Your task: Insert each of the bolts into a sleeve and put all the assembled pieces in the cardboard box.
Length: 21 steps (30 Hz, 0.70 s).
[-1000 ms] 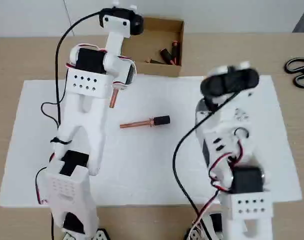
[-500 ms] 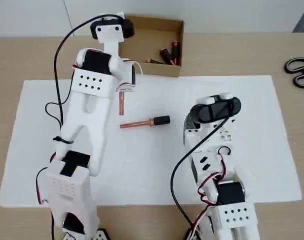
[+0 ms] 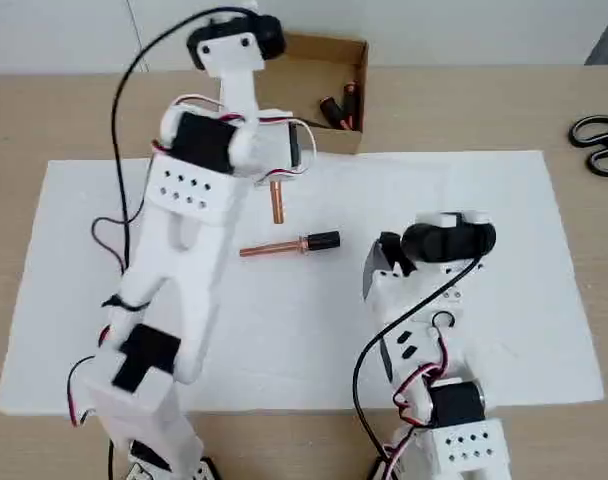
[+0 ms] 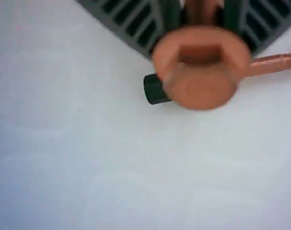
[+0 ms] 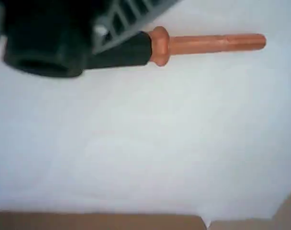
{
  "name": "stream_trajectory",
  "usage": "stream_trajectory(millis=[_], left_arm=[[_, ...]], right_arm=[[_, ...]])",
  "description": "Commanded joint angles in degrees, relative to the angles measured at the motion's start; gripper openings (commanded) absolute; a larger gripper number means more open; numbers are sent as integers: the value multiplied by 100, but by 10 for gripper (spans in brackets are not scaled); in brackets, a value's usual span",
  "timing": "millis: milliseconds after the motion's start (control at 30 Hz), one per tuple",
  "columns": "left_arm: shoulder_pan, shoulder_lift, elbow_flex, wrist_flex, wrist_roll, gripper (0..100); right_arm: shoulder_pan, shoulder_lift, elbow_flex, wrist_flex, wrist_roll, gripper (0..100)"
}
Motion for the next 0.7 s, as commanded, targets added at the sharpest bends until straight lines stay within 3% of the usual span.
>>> stream_trajectory(millis=[0,167,300,433,667], left_arm=[[62,-668,303,-202,114,5],[88,-1741,637,-492,105,5],[264,-2655,804,-123,-255,5],[9,-2840,1780,-158,-185,5],[70,-2875,4233,-3015,0,5]], right_arm=[[-251,-453,193,-110,-62,6],[-435,-1174,686,-145,-53,5],[-435,-1789,1020,-110,-53,5],[-453,-2026,1204,-110,-44,5],[-875,-2000,1204,-145,-44,4]])
